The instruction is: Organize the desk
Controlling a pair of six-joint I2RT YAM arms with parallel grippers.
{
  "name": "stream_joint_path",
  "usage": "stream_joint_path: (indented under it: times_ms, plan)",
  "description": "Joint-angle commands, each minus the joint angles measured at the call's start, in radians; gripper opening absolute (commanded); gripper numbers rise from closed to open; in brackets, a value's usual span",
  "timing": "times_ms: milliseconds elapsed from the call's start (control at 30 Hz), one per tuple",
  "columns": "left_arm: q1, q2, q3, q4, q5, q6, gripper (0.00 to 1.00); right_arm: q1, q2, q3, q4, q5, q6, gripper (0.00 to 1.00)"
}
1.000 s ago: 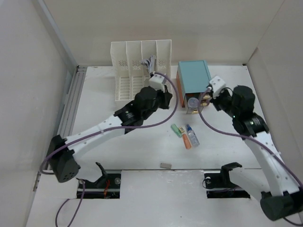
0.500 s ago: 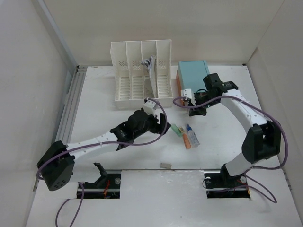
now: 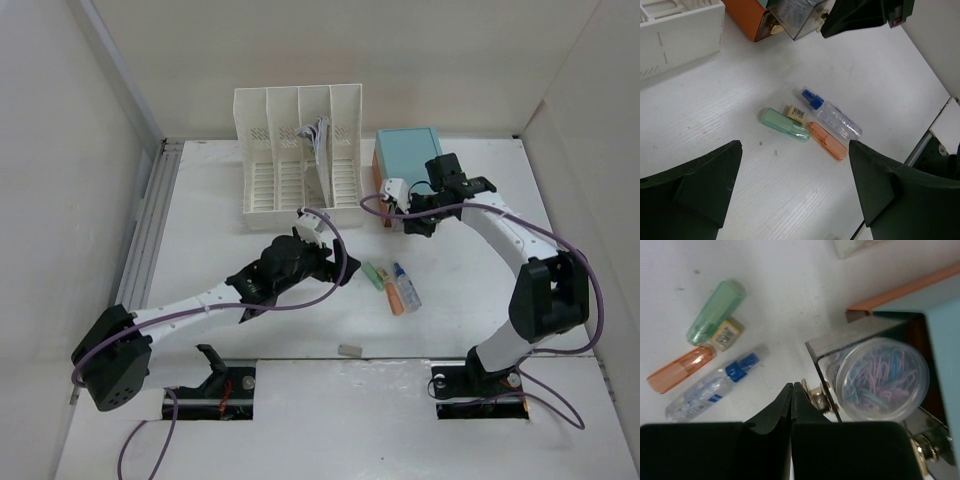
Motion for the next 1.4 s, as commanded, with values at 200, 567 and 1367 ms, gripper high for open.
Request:
stream_joint_path:
  times_ms: [200,567,1367]
  plan:
    - [0.002,-0.054,-0.043,0.073,0.028,-0.020,0.92,0.008,0.003,0.003,0.314,0.229,0.178,0.00]
    - [0.002,-0.063,-0.063,0.091,0.057,-0.030,0.93,0.018,0.052,0.031,0.418,0.309,0.234,0.00]
    - [0.002,-0.008,-0.112,0.229,0.186,-0.100,0.92,-0.051,-0.246,-0.210,0.485,0.505,0.827,0.79]
